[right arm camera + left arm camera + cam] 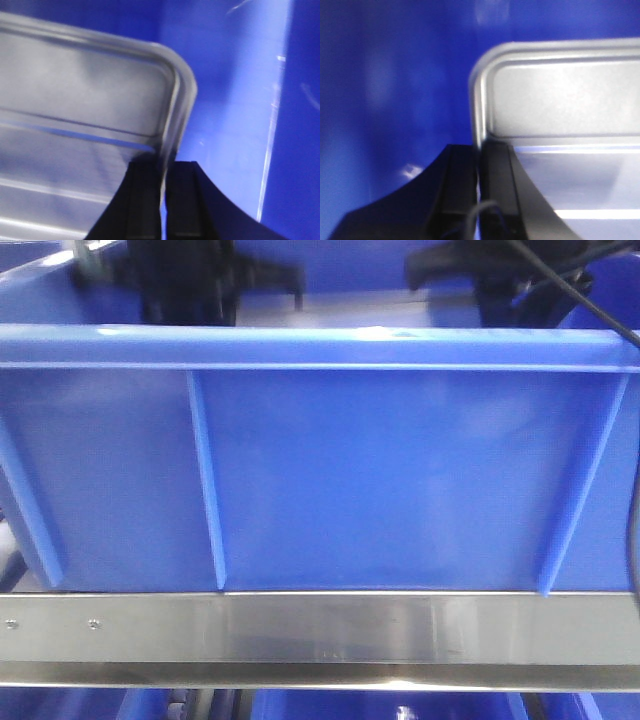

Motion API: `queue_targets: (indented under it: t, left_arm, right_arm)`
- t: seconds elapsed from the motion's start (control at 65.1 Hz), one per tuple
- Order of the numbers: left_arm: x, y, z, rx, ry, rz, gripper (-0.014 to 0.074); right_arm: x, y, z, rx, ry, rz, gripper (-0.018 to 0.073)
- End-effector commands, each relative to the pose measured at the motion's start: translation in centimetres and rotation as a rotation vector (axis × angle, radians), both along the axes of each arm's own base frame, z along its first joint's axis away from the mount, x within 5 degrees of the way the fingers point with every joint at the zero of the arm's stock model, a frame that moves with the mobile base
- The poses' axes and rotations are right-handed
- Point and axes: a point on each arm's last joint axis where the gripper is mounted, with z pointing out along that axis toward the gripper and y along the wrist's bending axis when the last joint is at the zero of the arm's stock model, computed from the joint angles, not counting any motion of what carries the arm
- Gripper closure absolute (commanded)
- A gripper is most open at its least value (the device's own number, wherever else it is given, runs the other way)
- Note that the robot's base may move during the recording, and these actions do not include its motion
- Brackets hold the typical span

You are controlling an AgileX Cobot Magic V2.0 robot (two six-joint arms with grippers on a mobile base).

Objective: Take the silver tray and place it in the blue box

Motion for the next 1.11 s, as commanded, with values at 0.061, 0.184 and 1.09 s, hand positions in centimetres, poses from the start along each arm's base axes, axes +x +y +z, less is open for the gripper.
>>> queue_targets:
  t: [0.061, 0.184, 1.09]
  left_arm:
    - [0.1, 0.3, 3.3, -0.064, -0.114, -0.043, 0.0421]
    - [0.2, 0.3, 3.8, -0.067, -0.127, -0.043, 0.0256]
    - [-8.3, 5.1, 13.6, -0.119, -0.280, -0.104, 0.0563]
  right_arm:
    - [0.1, 0.0, 3.0, 0.023, -0.142, 0.055, 0.0458]
    - [0.1, 0.0, 3.4, 0.026, -0.148, 0.054, 0.0258]
    - [-7.5, -4.1, 11.2, 0.060, -0.277, 0.033, 0.0508]
